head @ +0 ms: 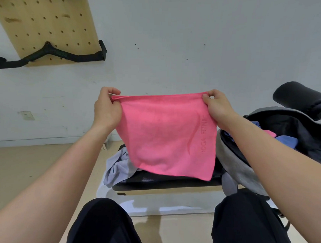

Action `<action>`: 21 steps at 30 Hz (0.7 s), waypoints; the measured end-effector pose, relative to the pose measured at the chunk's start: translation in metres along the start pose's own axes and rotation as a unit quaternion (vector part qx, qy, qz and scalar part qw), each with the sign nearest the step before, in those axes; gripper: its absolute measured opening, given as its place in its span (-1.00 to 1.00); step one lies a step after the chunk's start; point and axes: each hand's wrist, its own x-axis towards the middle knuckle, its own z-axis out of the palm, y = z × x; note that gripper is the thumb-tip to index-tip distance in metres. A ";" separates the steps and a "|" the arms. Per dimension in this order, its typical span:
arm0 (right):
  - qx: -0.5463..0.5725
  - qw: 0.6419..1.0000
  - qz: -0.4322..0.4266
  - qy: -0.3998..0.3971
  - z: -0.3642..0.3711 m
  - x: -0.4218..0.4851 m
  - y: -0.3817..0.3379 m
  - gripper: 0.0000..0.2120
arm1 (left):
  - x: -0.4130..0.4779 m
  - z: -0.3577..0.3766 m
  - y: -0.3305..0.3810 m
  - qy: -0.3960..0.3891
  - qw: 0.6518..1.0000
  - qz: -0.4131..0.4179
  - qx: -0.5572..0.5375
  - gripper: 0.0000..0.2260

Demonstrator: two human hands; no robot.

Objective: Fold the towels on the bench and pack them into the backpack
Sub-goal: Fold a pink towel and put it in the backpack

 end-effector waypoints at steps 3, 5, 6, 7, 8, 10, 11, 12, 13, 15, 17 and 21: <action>-0.009 1.000 0.010 0.024 0.007 0.013 0.012 -0.79 | 0.004 0.017 -0.015 -0.027 0.999 -0.007 0.042 -0.71; -0.098 0.994 0.000 0.042 0.015 0.019 0.028 -0.79 | 0.006 0.036 -0.039 -0.072 0.991 -0.024 0.108 -0.72; -0.133 0.990 -0.002 0.039 0.019 0.021 0.037 -0.79 | 0.006 0.046 -0.054 -0.095 0.986 -0.039 0.135 -0.72; -0.155 0.987 0.001 0.032 0.023 0.023 0.048 -0.78 | 0.005 0.056 -0.068 -0.115 0.980 -0.057 0.151 -0.72; -0.171 0.985 0.007 0.025 0.027 0.025 0.058 -0.78 | 0.006 0.065 -0.080 -0.129 0.976 -0.071 0.158 -0.72; -0.209 0.977 0.021 0.018 0.033 0.030 0.075 -0.81 | 0.006 0.082 -0.100 -0.145 0.972 -0.087 0.164 -0.73; -0.229 0.973 0.025 0.014 0.035 0.034 0.084 -0.82 | 0.007 0.090 -0.107 -0.149 0.970 -0.091 0.170 -0.74; -0.245 0.969 0.027 0.011 0.035 0.038 0.091 -0.84 | 0.008 0.097 -0.114 -0.150 0.968 -0.091 0.178 -0.76; -0.251 0.967 0.031 0.012 0.036 0.043 0.097 -0.85 | 0.010 0.105 -0.118 -0.149 0.967 -0.094 0.183 -0.78; -0.245 0.969 0.039 0.020 0.037 0.053 0.106 -0.89 | 0.016 0.117 -0.125 -0.137 0.969 -0.101 0.180 -0.87; -0.215 0.974 0.056 0.037 0.038 0.064 0.115 -0.91 | 0.026 0.128 -0.131 -0.115 0.976 -0.105 0.154 -0.98; -0.161 0.981 0.093 0.050 0.046 0.075 0.131 -0.91 | 0.036 0.146 -0.143 -0.086 0.986 -0.107 0.099 -0.98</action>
